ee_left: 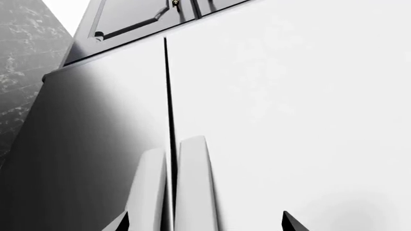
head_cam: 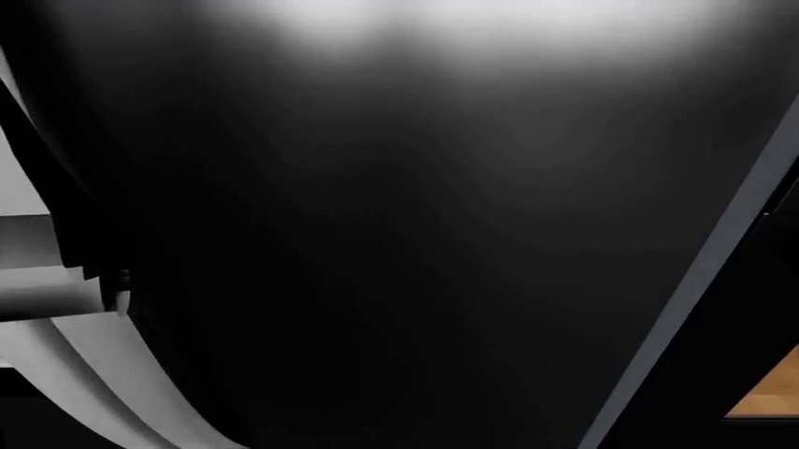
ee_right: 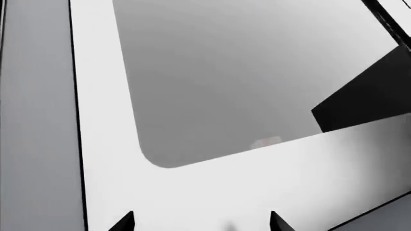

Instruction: Close the microwave door

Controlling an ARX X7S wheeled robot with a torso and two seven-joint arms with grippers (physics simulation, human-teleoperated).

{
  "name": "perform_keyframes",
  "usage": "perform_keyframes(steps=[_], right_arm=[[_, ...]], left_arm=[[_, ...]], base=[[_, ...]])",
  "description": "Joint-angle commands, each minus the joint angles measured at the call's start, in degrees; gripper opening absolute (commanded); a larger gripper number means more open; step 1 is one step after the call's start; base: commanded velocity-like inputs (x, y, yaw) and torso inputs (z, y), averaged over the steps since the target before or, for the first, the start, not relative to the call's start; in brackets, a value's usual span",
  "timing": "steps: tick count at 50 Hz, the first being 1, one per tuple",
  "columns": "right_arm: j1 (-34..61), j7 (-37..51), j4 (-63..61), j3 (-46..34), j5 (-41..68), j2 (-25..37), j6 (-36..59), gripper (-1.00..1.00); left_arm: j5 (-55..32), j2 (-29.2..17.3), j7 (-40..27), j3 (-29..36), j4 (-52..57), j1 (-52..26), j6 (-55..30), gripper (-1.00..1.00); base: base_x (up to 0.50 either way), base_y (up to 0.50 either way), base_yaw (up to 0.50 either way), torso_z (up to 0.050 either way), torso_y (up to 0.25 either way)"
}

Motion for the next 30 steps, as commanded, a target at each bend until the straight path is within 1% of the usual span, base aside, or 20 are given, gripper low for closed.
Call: perform_keyframes(steps=[1, 22, 26, 30], right_arm=[[0.62, -0.1, 0.7, 0.36, 0.82, 0.34, 2.51, 1.0], [0.0, -0.23, 1.12, 1.04, 2.45, 0.36, 3.5, 1.0], [0.15, -0.88, -0.58, 1.33, 0.85, 0.43, 2.73, 1.0], [0.55, -1.38, -4.81, 2.05, -1.68, 1.36, 0.77, 1.0]], left_arm=[[-0.01, 0.0, 0.02, -0.12, 0.0, -0.07, -0.08, 1.0], [0.06, 0.0, -0.13, -0.41, 0.0, 0.0, -0.03, 1.0], [0.11, 0.0, -0.26, -0.28, 0.0, 0.11, -0.03, 1.0], [0.09, 0.0, -0.17, -0.52, 0.0, 0.01, -0.07, 1.0]], base=[[0.0, 0.0, 0.0, 0.0, 0.0], [0.0, 0.0, 0.0, 0.0, 0.0], [0.0, 0.0, 0.0, 0.0, 0.0], [0.0, 0.0, 0.0, 0.0, 0.0]])
